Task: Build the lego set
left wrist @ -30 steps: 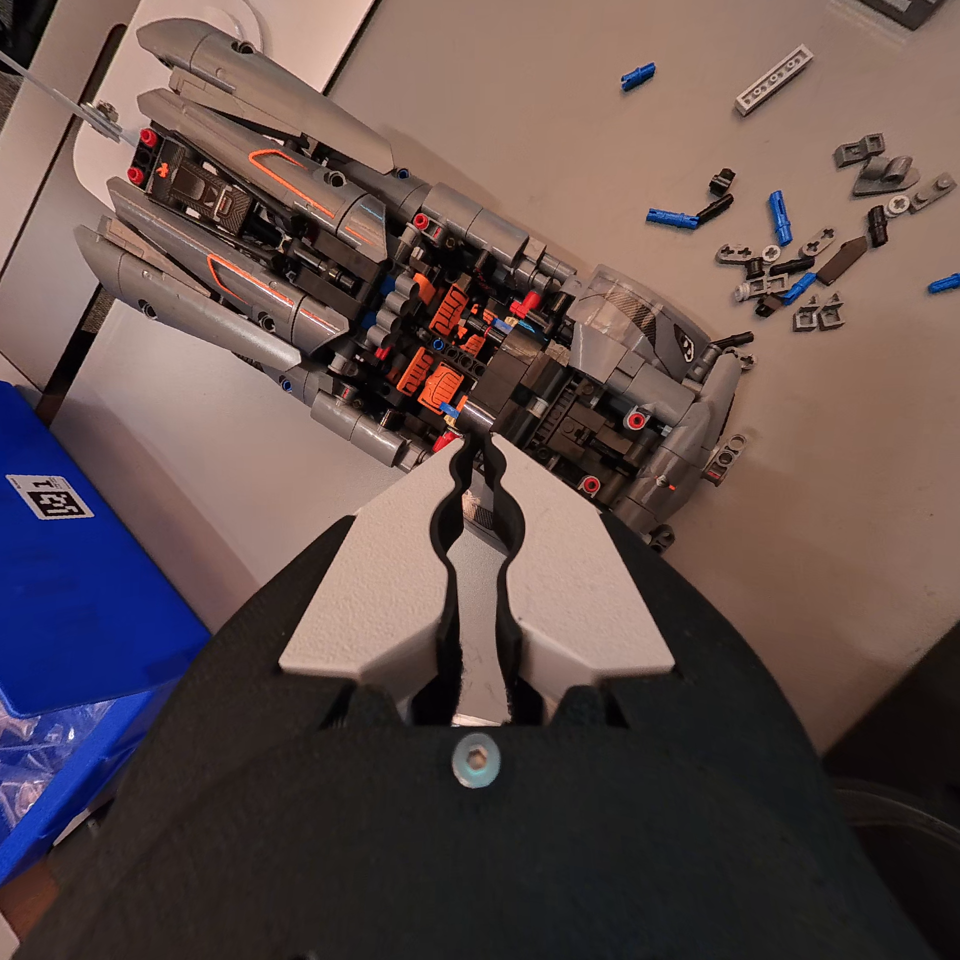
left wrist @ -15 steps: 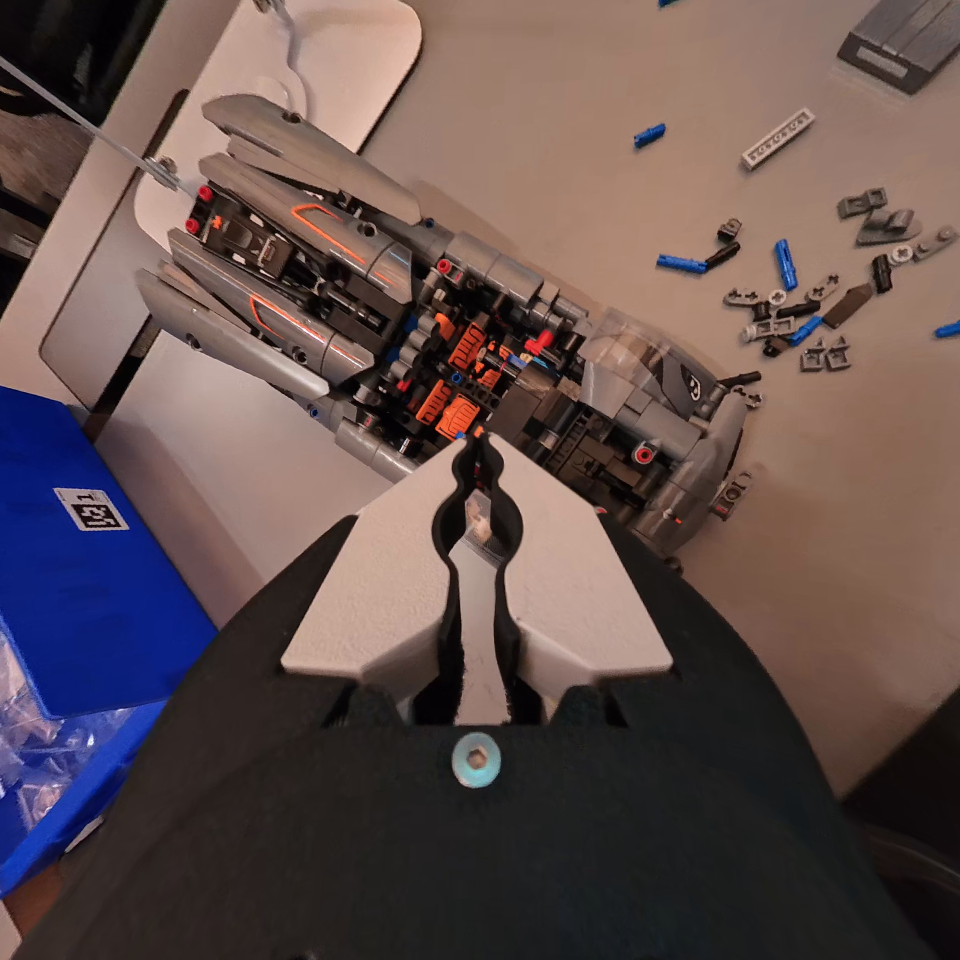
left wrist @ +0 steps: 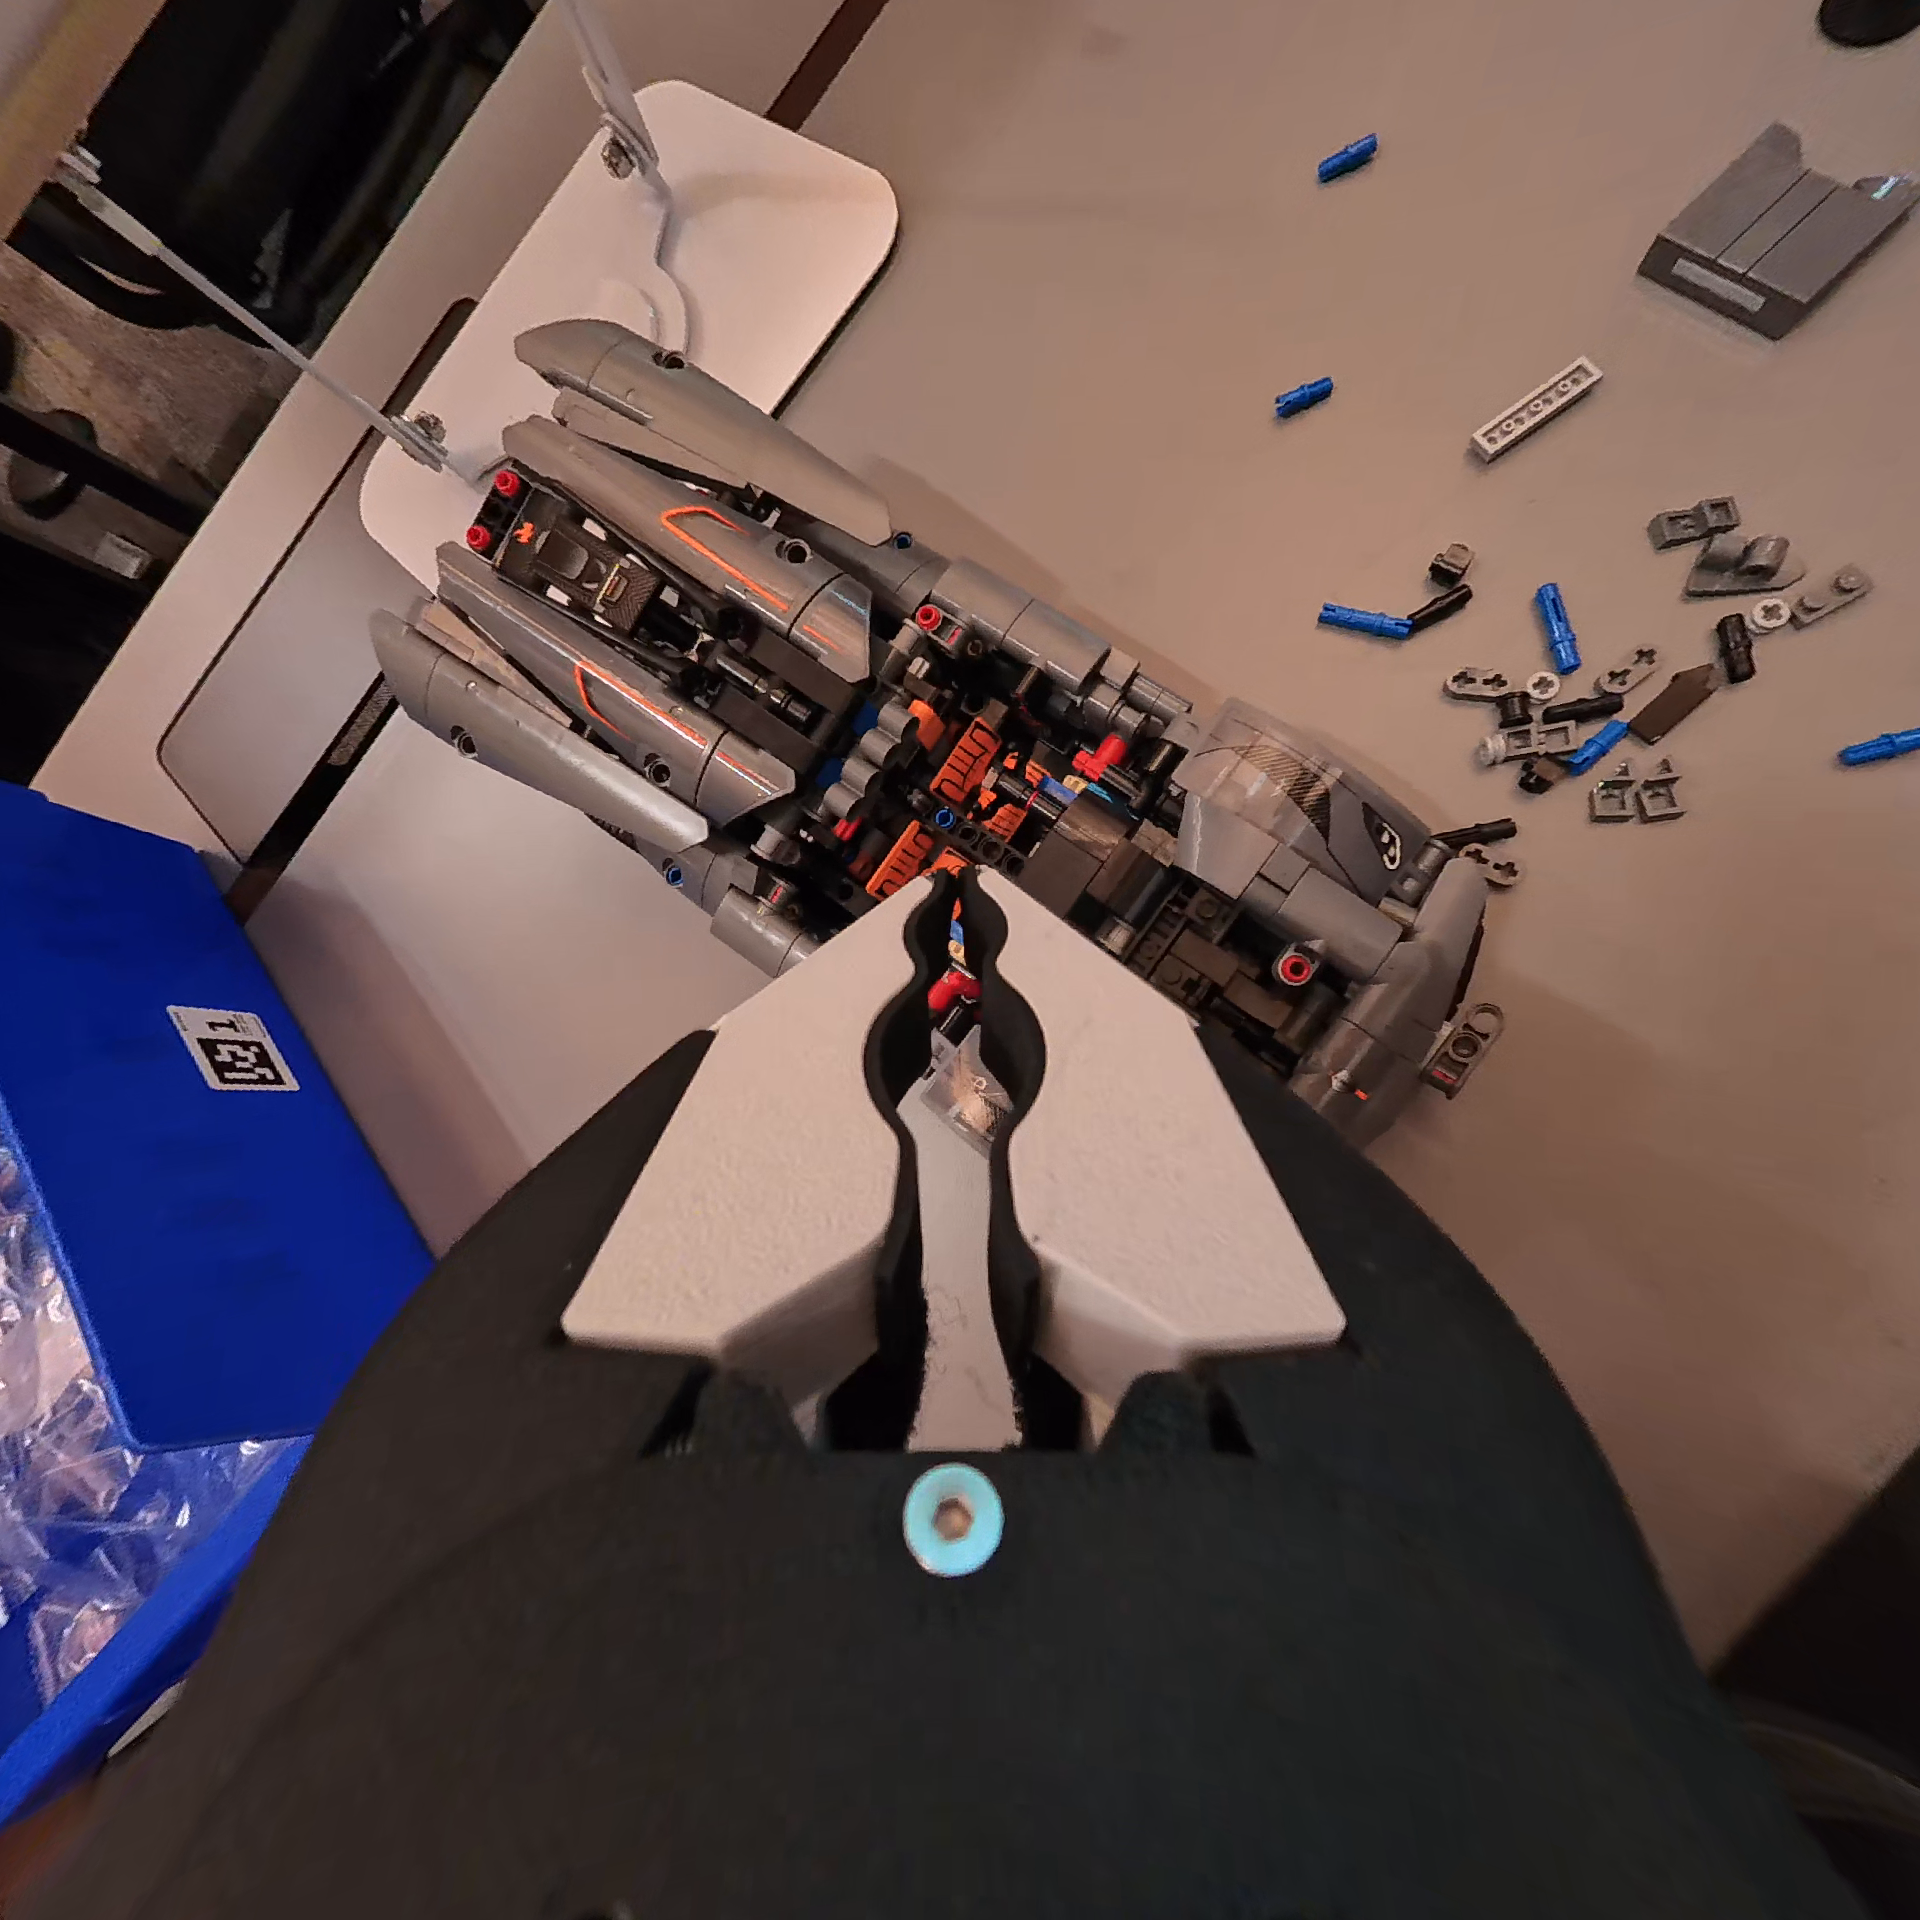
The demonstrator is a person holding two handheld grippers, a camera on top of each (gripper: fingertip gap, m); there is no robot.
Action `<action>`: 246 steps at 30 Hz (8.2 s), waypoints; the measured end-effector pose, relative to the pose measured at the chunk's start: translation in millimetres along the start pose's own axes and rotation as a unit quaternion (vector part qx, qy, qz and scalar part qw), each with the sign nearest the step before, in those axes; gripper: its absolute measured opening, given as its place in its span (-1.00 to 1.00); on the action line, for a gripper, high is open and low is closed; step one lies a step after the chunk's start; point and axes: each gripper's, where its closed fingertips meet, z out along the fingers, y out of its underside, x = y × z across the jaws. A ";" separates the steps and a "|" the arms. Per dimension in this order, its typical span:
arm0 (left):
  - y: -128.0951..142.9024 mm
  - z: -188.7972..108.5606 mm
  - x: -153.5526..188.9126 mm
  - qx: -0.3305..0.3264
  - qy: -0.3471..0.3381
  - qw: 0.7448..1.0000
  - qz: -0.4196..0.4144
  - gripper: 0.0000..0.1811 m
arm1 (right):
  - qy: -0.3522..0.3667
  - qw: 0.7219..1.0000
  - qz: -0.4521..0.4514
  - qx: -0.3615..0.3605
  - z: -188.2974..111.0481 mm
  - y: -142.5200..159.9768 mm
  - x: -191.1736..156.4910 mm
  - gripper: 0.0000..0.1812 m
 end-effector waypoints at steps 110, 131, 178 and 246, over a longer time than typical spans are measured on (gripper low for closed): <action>22.7 19.0 7.6 -0.053 0.058 0.996 -0.047 -0.95 | -0.233 0.936 -0.262 0.019 32.3 -137.5 -224.1 -0.90; 27.8 19.4 5.6 -0.064 0.056 0.995 -0.054 -0.95 | -0.214 0.929 -0.303 0.013 40.3 -127.7 -215.0 -0.75; -12.5 25.3 114.9 -0.053 0.435 0.858 -0.269 -0.50 | -0.239 0.932 -0.260 0.085 28.9 -149.2 -200.7 -0.81; -12.0 40.8 138.0 -0.061 0.464 0.844 -0.262 -0.69 | -0.260 0.920 -0.287 0.062 30.2 -135.6 -208.1 -0.83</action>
